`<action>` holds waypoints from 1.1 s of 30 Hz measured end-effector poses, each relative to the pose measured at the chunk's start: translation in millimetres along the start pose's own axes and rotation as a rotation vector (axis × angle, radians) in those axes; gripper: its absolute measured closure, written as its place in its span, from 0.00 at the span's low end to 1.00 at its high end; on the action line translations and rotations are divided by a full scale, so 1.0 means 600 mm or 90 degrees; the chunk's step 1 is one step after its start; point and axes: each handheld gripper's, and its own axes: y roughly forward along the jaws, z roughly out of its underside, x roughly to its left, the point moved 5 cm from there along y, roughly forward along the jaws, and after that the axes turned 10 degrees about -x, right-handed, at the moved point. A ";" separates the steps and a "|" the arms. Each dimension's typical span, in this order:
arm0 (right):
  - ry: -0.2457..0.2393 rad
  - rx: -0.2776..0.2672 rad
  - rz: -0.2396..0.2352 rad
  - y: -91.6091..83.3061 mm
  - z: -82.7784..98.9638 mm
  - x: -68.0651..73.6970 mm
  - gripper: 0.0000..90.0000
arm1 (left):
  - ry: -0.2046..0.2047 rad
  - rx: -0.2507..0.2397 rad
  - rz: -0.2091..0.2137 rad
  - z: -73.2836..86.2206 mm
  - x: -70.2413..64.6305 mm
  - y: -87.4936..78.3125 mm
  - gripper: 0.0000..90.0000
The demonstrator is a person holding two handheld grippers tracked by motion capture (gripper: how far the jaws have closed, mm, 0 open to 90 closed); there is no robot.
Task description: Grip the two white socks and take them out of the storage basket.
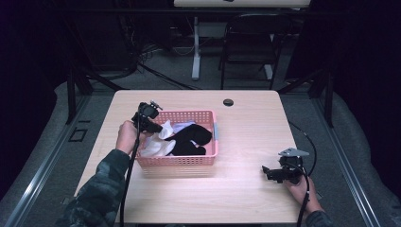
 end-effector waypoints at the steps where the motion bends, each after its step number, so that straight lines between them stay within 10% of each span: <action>1: 0.001 0.000 0.000 0.000 0.000 0.000 0.00 | 0.001 -0.003 -0.001 -0.003 0.001 -0.004 0.96; 33: 0.000 0.000 0.000 0.000 0.000 0.000 0.00 | 0.035 -0.075 -0.033 -0.078 0.001 -0.104 0.96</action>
